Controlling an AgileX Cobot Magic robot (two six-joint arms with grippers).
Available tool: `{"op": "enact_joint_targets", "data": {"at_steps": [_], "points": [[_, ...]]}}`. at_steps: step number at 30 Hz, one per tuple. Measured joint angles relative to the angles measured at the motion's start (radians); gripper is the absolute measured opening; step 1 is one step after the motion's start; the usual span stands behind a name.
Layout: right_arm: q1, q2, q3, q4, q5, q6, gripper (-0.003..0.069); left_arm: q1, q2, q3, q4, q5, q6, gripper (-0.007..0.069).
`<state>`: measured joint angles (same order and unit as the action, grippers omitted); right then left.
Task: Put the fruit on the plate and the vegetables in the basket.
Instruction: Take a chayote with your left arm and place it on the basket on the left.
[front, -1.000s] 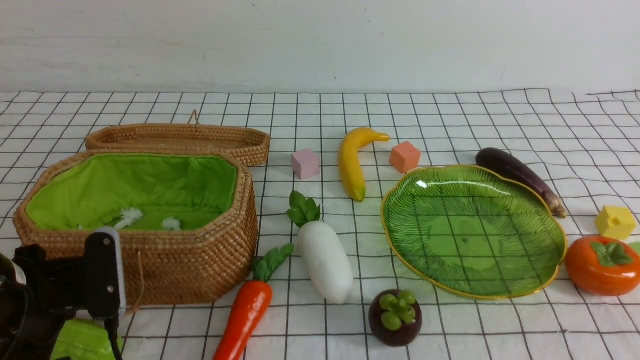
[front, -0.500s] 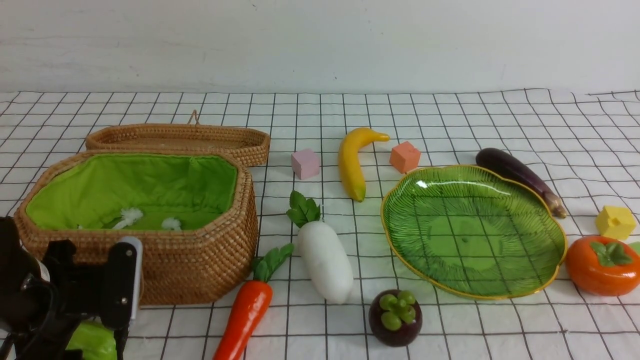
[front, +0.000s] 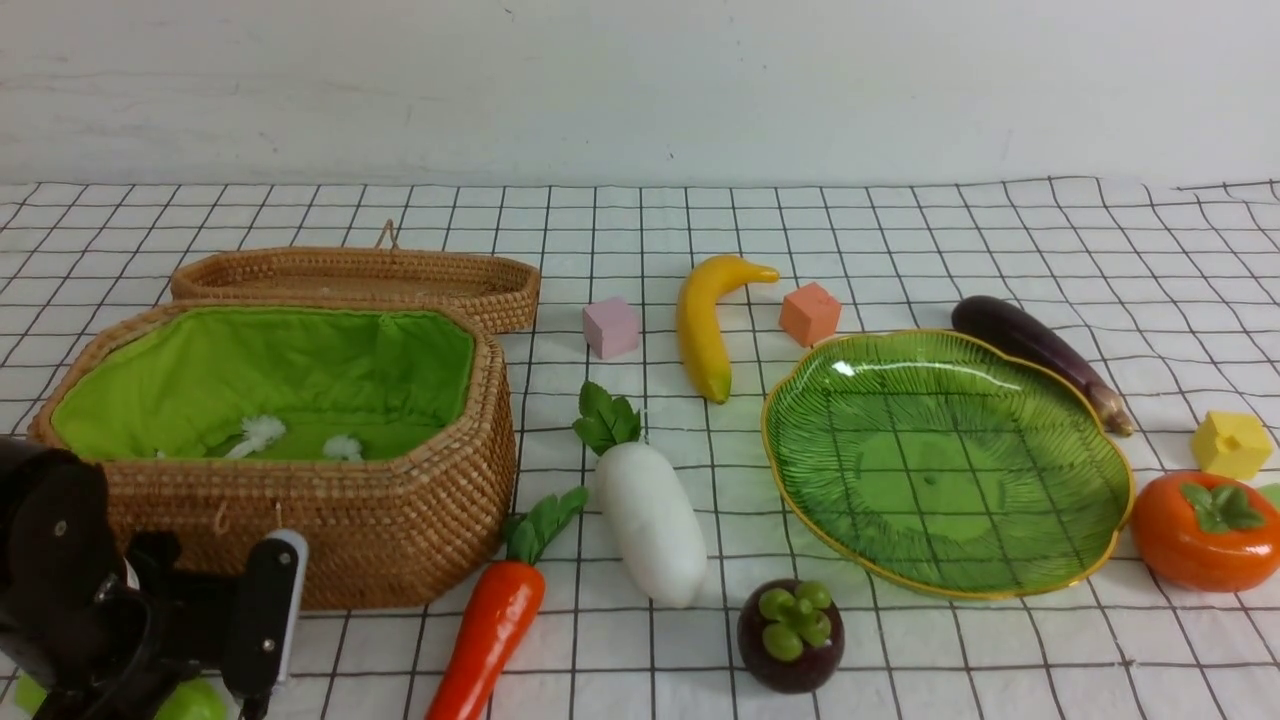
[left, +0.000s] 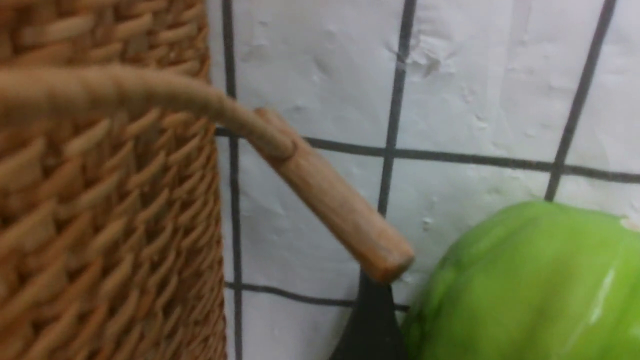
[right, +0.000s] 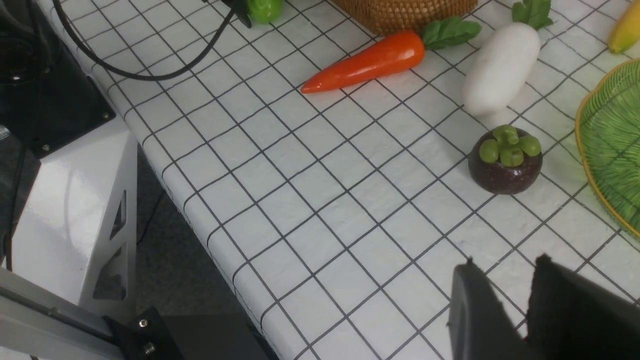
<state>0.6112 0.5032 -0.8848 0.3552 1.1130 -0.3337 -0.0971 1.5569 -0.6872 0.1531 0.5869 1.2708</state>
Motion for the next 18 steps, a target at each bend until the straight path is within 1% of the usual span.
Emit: {"op": "enact_joint_targets", "data": {"at_steps": [2, 3, 4, 6, 8, 10, 11, 12, 14, 16, 18], "points": [[0.000, 0.000, 0.000, 0.001, -0.001, 0.000, 0.0195, 0.000, 0.008, -0.004, 0.004, 0.014, 0.000, 0.0503], [0.000, 0.000, 0.000, 0.001, -0.001, 0.000, 0.0195, 0.000, 0.008, -0.004, 0.004, 0.014, 0.000, 0.0503], [0.000, 0.000, 0.000, 0.001, -0.001, 0.000, 0.0195, 0.000, 0.010, -0.006, 0.004, 0.023, -0.001, 0.0462], [0.000, 0.000, 0.000, 0.002, -0.001, 0.000, 0.0195, 0.000, 0.010, -0.007, 0.007, 0.031, -0.029, 0.0454], [0.000, 0.000, 0.000, 0.003, -0.001, 0.000, 0.0195, 0.000, 0.002, -0.007, 0.013, 0.046, -0.081, 0.0454], [0.000, 0.000, 0.000, 0.004, -0.001, 0.000, 0.0197, 0.000, -0.027, -0.002, 0.024, 0.116, -0.151, 0.0454], [0.000, 0.000, 0.000, 0.004, -0.001, 0.000, 0.0197, 0.000, -0.037, -0.002, 0.024, 0.125, -0.160, 0.0454], [0.000, 0.000, 0.000, 0.004, -0.001, 0.000, 0.0199, 0.000, -0.085, -0.003, 0.021, 0.210, -0.234, 0.0454], [0.000, 0.000, 0.000, 0.004, -0.004, 0.000, 0.0203, 0.000, -0.185, -0.025, 0.007, 0.324, -0.344, 0.0454], [0.000, 0.000, 0.000, 0.004, -0.023, 0.000, 0.0206, 0.000, -0.291, -0.065, -0.001, 0.378, -0.410, 0.0454], [0.000, 0.000, 0.000, 0.004, -0.050, 0.000, 0.0207, 0.000, -0.395, -0.117, -0.019, 0.383, -0.435, 0.0454]]}}
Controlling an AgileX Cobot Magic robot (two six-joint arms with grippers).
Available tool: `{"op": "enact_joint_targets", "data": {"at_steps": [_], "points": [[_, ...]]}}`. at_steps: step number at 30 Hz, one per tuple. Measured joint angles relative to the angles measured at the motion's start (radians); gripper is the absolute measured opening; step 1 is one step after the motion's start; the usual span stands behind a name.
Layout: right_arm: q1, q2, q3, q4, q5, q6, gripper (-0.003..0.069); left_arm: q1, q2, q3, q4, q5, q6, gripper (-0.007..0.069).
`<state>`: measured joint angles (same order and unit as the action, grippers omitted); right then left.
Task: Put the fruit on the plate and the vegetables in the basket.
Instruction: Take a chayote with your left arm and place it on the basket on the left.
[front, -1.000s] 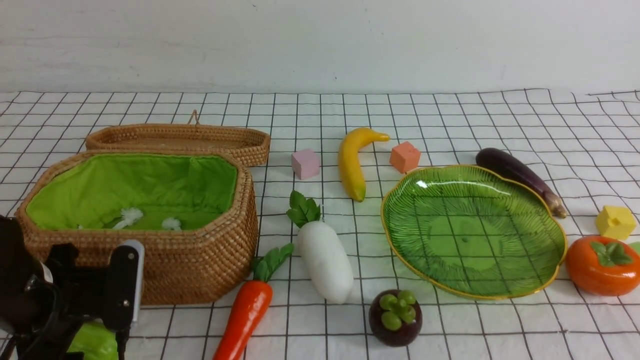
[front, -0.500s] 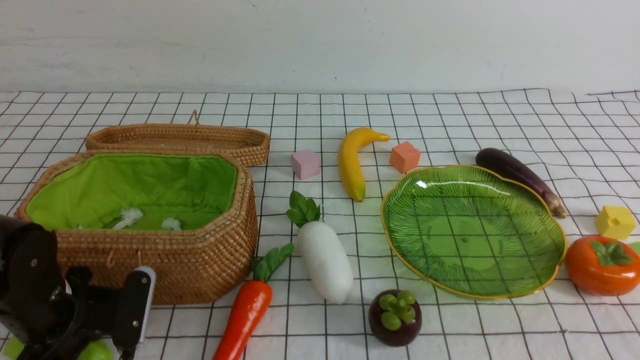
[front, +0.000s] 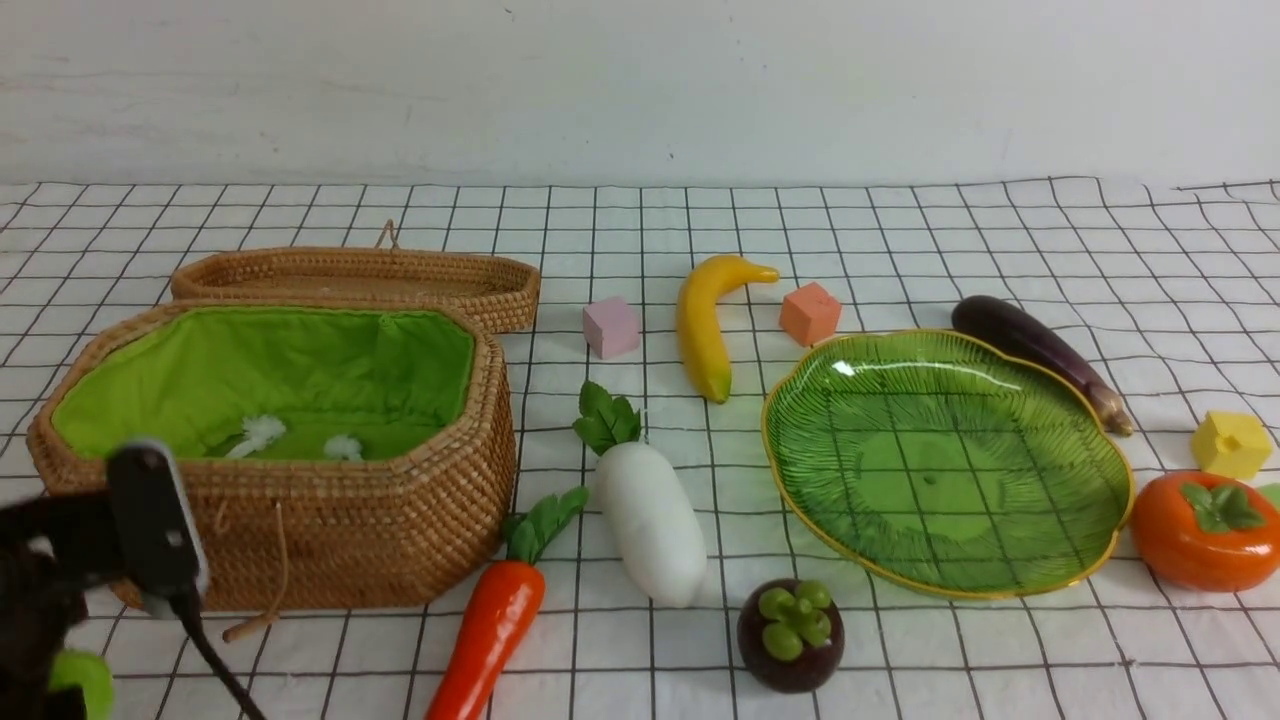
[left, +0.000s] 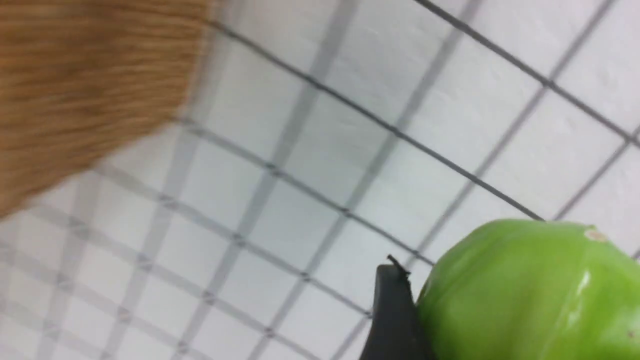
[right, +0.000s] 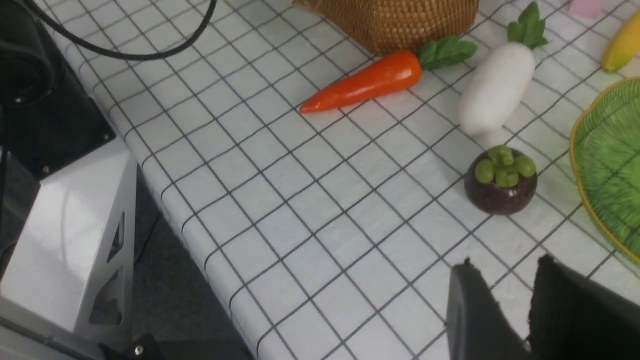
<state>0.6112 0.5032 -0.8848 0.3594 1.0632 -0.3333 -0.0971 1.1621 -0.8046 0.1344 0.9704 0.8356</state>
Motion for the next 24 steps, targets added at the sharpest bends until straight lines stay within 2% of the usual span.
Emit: {"op": "enact_joint_targets", "data": {"at_steps": [4, 9, 14, 18, 24], "points": [[0.000, 0.000, 0.000, 0.000, -0.079, 0.000, 0.0211, 0.000, -0.117, -0.153, -0.076, -0.066, -0.015, 0.0454], [0.000, 0.000, 0.000, 0.001, -0.175, 0.004, 0.0214, 0.000, -0.086, -0.299, -0.199, -0.129, 0.008, 0.0454], [0.000, 0.000, 0.000, 0.001, -0.326, 0.060, 0.0216, 0.000, 0.078, -0.363, -0.339, -0.204, 0.165, 0.0454], [0.000, 0.000, 0.000, 0.001, -0.347, 0.112, 0.0220, 0.000, 0.203, -0.363, -0.353, -0.266, 0.279, 0.0454], [0.000, 0.000, 0.000, -0.001, -0.345, 0.126, 0.0229, 0.000, 0.306, -0.363, -0.357, -0.353, 0.305, 0.0454]]}}
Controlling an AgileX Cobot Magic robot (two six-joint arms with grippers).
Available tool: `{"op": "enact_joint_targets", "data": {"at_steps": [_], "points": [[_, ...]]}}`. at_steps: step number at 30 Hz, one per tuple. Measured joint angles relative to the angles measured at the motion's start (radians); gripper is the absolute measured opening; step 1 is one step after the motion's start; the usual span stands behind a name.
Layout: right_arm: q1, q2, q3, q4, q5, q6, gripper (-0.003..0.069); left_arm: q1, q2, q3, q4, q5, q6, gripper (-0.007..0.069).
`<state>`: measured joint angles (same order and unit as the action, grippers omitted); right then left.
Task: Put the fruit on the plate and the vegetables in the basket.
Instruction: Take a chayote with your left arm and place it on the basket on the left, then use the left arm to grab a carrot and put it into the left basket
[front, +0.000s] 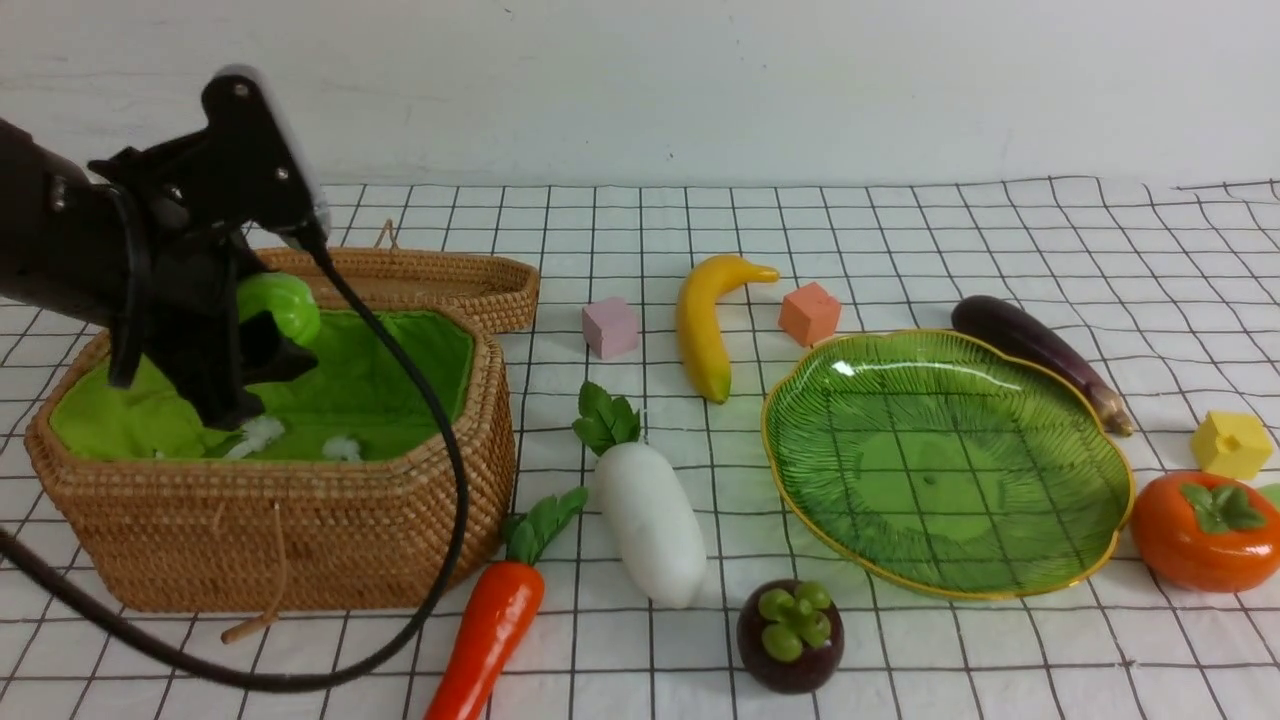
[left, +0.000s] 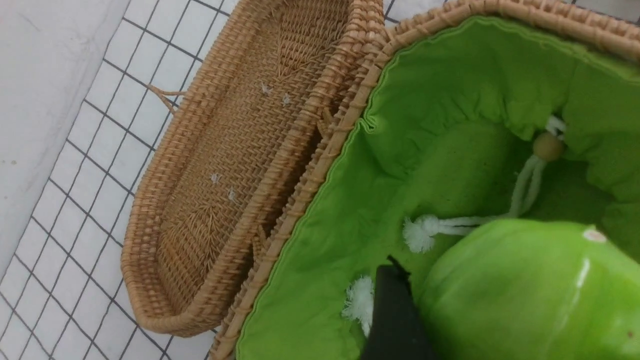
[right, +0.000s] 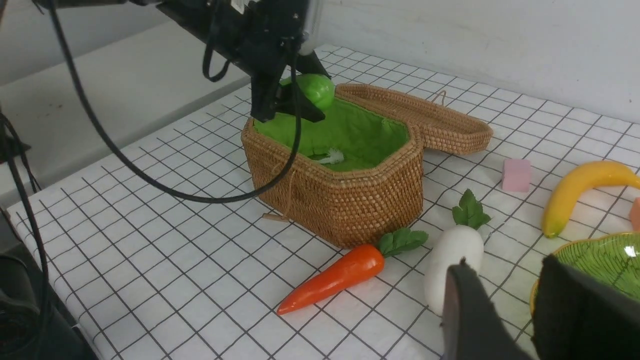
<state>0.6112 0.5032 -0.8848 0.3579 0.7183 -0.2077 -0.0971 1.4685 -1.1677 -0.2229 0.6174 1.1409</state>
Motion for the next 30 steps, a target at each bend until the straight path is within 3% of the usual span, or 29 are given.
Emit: {"op": "enact_joint_targets", "data": {"at_steps": [4, 7, 8, 11, 15, 17, 18, 19, 20, 21, 22, 23, 24, 25, 26, 27, 29, 30], "points": [[0.000, 0.000, 0.000, -0.007, 0.000, 0.003, 0.0235, 0.000, 0.038, 0.000, 0.000, -0.018, 0.000, 0.0459], [0.000, 0.000, 0.000, -0.010, 0.000, 0.003, 0.0235, 0.000, 0.040, 0.000, -0.001, -0.025, 0.000, 0.0511], [0.000, 0.000, 0.000, -0.010, 0.000, 0.003, 0.0237, 0.000, 0.040, 0.000, -0.002, -0.041, 0.000, 0.0573], [0.000, 0.000, 0.000, -0.011, 0.000, 0.003, 0.0239, 0.000, 0.038, 0.000, -0.003, -0.062, -0.005, 0.0653], [0.000, 0.000, 0.000, -0.014, 0.006, 0.003, 0.0239, 0.000, 0.016, 0.000, -0.003, -0.047, -0.055, 0.0666], [0.000, 0.000, 0.000, -0.016, 0.020, 0.003, 0.0239, 0.000, -0.031, 0.000, -0.044, -0.018, -0.181, 0.0628], [0.000, 0.000, 0.000, -0.017, 0.021, 0.003, 0.0239, 0.000, -0.031, 0.000, -0.044, -0.018, -0.181, 0.0622], [0.000, 0.000, 0.000, -0.019, 0.031, 0.003, 0.0239, 0.000, -0.072, 0.000, -0.109, 0.002, -0.342, 0.0544], [0.000, 0.000, 0.000, -0.019, 0.032, 0.003, 0.0239, -0.001, -0.072, 0.000, -0.115, 0.002, -0.342, 0.0532], [0.000, 0.000, 0.000, -0.020, 0.034, 0.003, 0.0239, -0.006, -0.092, 0.000, -0.134, 0.015, -0.426, 0.0480], [0.000, 0.000, 0.000, -0.020, 0.045, 0.003, 0.0239, -0.033, -0.123, 0.000, -0.145, 0.047, -0.543, 0.0328], [0.000, 0.000, 0.000, -0.021, 0.051, 0.003, 0.0239, -0.043, -0.130, 0.000, -0.144, 0.059, -0.568, 0.0308], [0.000, 0.000, 0.000, -0.021, 0.074, 0.003, 0.0239, -0.101, -0.154, 0.001, -0.124, 0.118, -0.664, 0.0125], [0.000, 0.000, 0.000, -0.021, 0.088, 0.003, 0.0239, -0.149, -0.165, 0.002, -0.097, 0.155, -0.729, 0.0064], [0.000, 0.000, 0.000, -0.021, 0.092, 0.003, 0.0239, -0.159, -0.168, 0.004, -0.091, 0.173, -0.743, 0.0041], [0.000, 0.000, 0.000, -0.021, 0.118, 0.003, 0.0239, -0.238, -0.180, 0.013, -0.038, 0.230, -0.844, -0.0006], [0.000, 0.000, 0.000, -0.021, 0.157, 0.003, 0.0239, -0.367, -0.184, 0.038, 0.054, 0.360, -1.117, -0.0013], [0.000, 0.000, 0.000, -0.021, 0.161, 0.003, 0.0239, -0.389, -0.184, 0.040, 0.063, 0.371, -1.141, -0.0013]]}}
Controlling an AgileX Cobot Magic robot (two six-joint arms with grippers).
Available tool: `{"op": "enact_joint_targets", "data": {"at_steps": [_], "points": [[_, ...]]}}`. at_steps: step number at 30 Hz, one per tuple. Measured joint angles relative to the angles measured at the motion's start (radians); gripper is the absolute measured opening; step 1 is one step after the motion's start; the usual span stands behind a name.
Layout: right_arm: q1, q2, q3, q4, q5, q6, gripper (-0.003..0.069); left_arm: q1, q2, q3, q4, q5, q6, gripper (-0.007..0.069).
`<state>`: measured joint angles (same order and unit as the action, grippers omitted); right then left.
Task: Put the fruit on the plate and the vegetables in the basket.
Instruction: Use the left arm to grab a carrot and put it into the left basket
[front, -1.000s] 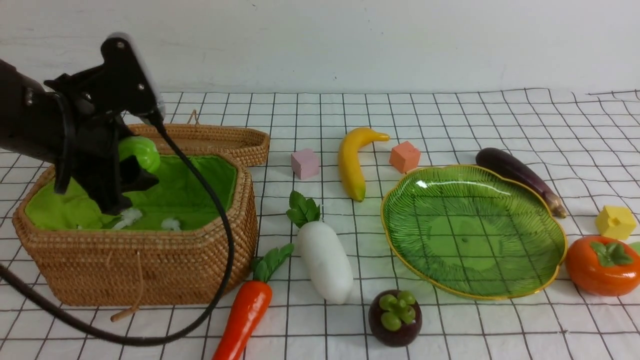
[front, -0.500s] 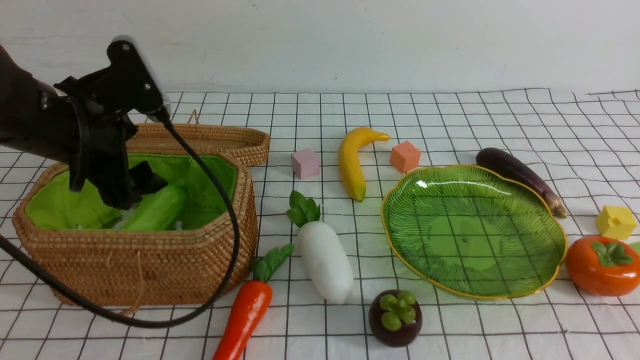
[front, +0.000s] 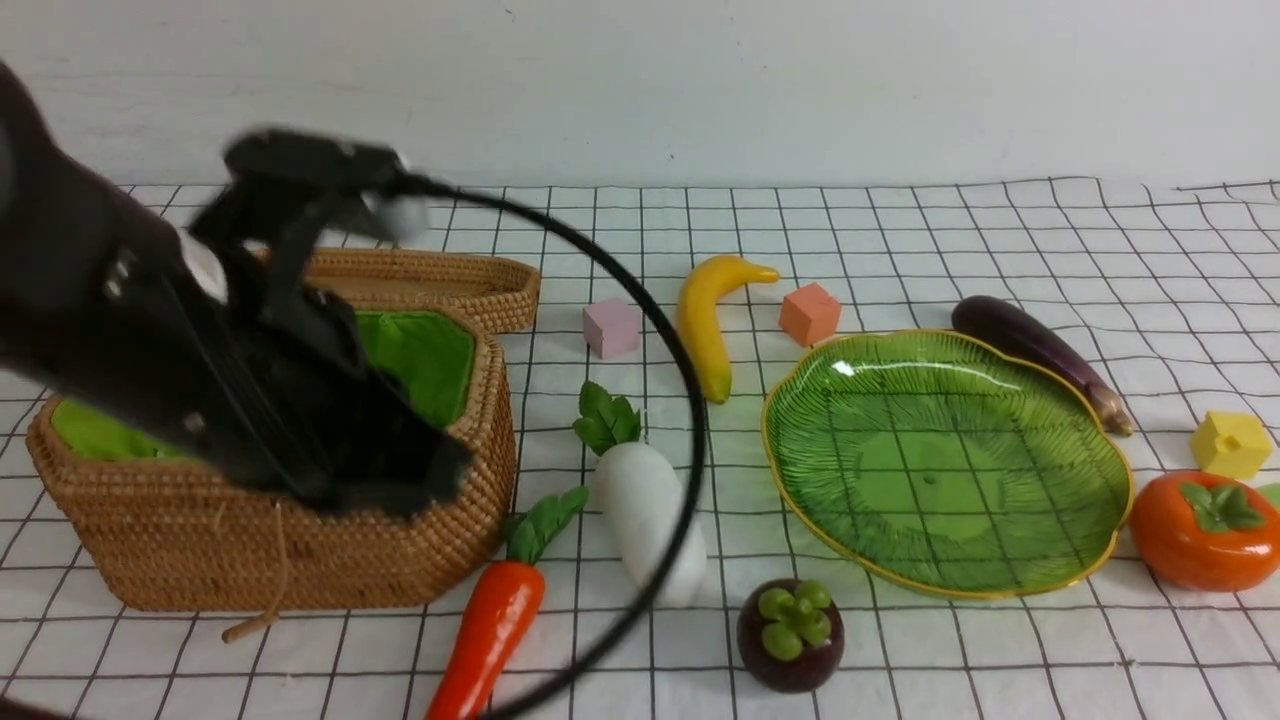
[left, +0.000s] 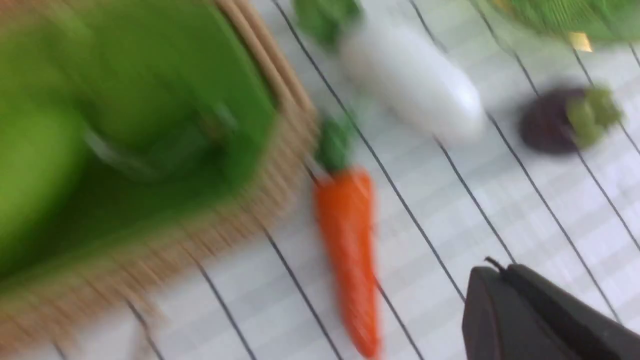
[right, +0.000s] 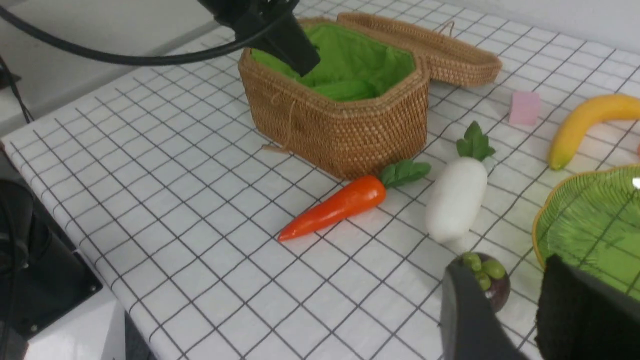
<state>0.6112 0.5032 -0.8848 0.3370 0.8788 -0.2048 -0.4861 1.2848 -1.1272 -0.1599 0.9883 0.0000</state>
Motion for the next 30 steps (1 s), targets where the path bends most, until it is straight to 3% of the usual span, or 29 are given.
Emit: {"op": "enact_joint_targets", "data": {"at_steps": [2, 5, 9, 14, 17, 22, 30], "points": [[0.000, 0.000, 0.000, 0.000, 0.034, 0.001, 0.0239, -0.111, 0.016, 0.036, 0.107, 0.091, -0.240, -0.0013], [0.000, 0.000, 0.000, 0.000, 0.052, 0.015, 0.0239, -0.217, 0.061, 0.089, 0.204, 0.084, -0.366, 0.0011], [0.000, 0.000, 0.000, 0.000, 0.053, 0.022, 0.0239, -0.238, 0.137, 0.126, 0.236, 0.002, -0.395, 0.0144], [0.000, 0.000, 0.000, 0.004, 0.054, 0.026, 0.0239, -0.200, 0.259, 0.147, 0.264, -0.135, -0.403, 0.0392], [0.000, 0.000, 0.000, 0.015, 0.055, 0.026, 0.0239, -0.196, 0.330, 0.158, 0.271, -0.182, -0.403, 0.0461], [0.000, 0.000, 0.000, 0.024, 0.063, 0.027, 0.0239, -0.196, 0.414, 0.159, 0.309, -0.229, -0.418, 0.0459], [0.000, 0.000, 0.000, 0.051, 0.100, 0.029, 0.0239, -0.196, 0.472, 0.158, 0.377, -0.263, -0.515, 0.0299]]}}
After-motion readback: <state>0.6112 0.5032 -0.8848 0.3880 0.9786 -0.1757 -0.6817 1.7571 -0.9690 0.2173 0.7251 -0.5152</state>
